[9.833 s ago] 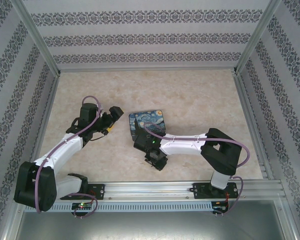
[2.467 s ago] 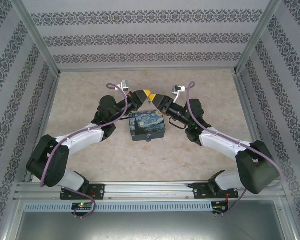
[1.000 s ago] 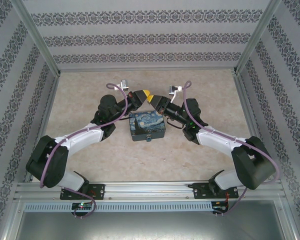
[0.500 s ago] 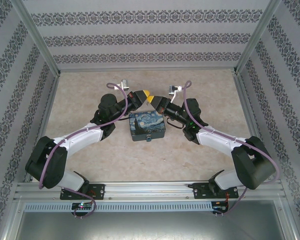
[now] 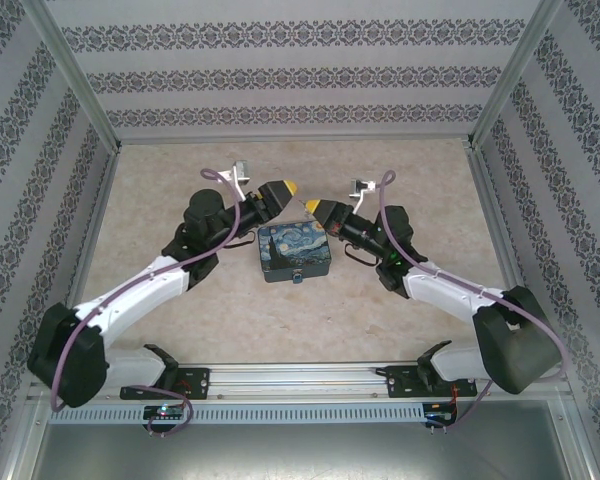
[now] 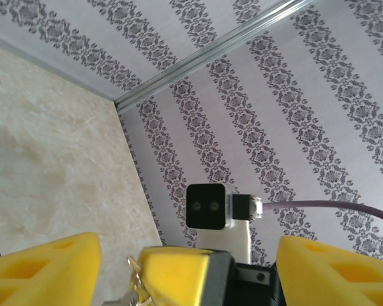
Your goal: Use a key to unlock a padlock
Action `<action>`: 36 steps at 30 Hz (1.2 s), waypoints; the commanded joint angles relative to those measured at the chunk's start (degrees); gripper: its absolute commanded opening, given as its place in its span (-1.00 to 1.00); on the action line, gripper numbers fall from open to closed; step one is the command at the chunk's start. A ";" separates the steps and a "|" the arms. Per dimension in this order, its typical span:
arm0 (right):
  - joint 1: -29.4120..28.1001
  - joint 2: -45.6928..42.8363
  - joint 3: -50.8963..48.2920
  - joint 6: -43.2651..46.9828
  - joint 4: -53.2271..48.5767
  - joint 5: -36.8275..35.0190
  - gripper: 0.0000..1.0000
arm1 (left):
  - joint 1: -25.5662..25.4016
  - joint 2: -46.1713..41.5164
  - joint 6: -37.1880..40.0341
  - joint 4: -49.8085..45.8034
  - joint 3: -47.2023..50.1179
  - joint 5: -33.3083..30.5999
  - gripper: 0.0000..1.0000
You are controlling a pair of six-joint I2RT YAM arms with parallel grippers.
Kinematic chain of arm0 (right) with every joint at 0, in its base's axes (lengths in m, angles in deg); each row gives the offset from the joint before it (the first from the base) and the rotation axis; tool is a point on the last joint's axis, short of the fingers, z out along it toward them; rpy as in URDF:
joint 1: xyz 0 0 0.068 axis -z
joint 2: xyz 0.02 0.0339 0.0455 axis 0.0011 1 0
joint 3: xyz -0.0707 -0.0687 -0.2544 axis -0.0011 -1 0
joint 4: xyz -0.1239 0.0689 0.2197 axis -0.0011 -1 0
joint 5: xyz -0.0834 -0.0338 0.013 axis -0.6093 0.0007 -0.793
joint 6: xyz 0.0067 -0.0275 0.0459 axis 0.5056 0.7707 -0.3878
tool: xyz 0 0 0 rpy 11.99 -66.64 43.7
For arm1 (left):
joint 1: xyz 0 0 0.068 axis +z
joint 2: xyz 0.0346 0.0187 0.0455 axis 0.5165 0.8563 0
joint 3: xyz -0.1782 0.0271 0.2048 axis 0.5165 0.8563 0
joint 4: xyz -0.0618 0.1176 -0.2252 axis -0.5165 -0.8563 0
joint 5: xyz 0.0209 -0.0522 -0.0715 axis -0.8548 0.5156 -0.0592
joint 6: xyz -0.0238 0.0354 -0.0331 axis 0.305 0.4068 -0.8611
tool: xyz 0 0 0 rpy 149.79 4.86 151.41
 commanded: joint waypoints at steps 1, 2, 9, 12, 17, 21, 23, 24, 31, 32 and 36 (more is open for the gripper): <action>1.26 -2.19 -1.74 -0.08 0.29 1.33 -1.00 | -0.02 -4.66 3.40 -8.90 1.86 -0.89 0.60; 1.67 -2.31 -2.01 -0.24 -0.13 1.45 -1.00 | -0.07 -5.95 4.12 -10.77 2.70 -0.86 0.63; 4.20 -0.28 -2.25 -1.11 -4.73 0.96 -1.00 | -1.23 -13.92 6.96 -21.62 11.19 -0.88 0.78; 4.30 2.21 -1.42 -1.09 -6.36 1.26 -1.00 | -3.04 -15.55 6.23 -20.25 16.66 -2.01 0.76; 3.55 6.73 -0.92 -1.44 -6.41 2.00 -1.00 | -7.15 -15.33 6.40 -14.70 23.65 -4.26 0.68; 2.40 8.54 -1.52 -1.26 -6.43 1.03 -1.00 | -9.99 -12.32 8.71 -13.59 24.23 -5.48 0.65; 1.79 9.21 -1.63 -1.06 -6.46 0.55 -1.00 | -10.80 -9.56 9.70 -12.79 23.79 -5.72 0.64; 1.52 9.55 -1.68 -0.99 -6.44 0.25 -1.00 | -11.17 -7.89 10.13 -12.08 23.53 -5.67 0.64; 0.19 12.88 -1.19 -1.05 -5.65 -1.01 -1.00 | -12.53 4.79 12.92 -6.99 19.41 -6.87 0.57; 0.04 13.19 -1.10 -1.06 -5.64 -1.16 -1.00 | -12.63 6.27 13.51 -6.49 18.76 -6.92 0.57; -0.41 14.60 -0.75 -1.05 -5.49 -1.73 -1.00 | -13.03 12.25 15.21 -3.27 16.55 -6.21 0.54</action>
